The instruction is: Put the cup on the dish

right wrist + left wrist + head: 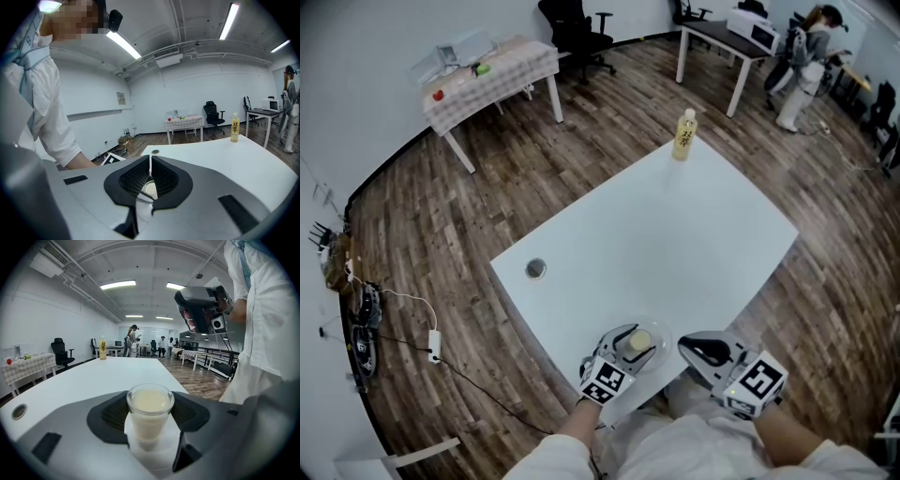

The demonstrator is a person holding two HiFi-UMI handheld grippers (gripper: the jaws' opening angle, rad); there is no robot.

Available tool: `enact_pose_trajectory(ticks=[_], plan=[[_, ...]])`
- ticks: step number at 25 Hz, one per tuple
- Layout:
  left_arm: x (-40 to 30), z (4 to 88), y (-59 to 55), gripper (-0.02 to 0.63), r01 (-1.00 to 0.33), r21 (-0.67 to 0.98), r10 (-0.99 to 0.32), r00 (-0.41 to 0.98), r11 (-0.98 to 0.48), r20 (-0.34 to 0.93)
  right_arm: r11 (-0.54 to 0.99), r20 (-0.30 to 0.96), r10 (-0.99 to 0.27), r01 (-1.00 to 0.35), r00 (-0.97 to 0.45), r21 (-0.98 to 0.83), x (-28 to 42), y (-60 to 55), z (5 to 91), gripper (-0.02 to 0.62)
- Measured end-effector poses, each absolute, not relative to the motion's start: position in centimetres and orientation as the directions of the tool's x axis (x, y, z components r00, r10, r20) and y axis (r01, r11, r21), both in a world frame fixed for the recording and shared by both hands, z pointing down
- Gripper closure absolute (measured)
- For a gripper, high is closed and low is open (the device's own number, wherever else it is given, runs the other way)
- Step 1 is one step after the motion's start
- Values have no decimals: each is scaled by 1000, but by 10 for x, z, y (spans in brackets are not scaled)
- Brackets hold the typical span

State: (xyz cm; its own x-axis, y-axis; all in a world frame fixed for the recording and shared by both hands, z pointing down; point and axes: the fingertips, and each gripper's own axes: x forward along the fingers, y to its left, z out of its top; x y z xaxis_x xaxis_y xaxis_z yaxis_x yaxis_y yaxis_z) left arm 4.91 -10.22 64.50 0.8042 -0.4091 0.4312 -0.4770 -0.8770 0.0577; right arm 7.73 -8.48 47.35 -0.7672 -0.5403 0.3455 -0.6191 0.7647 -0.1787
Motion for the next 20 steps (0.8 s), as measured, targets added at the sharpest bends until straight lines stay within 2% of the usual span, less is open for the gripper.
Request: enact_pose_trajectory(ticks=[13, 14, 16, 20], plan=[[53, 653, -95, 336, -466, 72, -398, 818, -882, 417, 766, 344, -541, -619, -767, -175, 74, -85, 469, 561], [53, 654, -94, 328, -461, 82, -390, 821, -884, 417, 766, 347, -540, -619, -767, -175, 74, -84, 470, 561], [53, 657, -93, 260, -457, 93, -381, 823, -885, 421, 766, 340, -542, -618, -768, -176, 74, -84, 469, 561], [50, 657, -92, 249, -463, 100, -386, 824, -881, 415, 765, 335, -544, -619, -770, -179, 73, -85, 469, 561]])
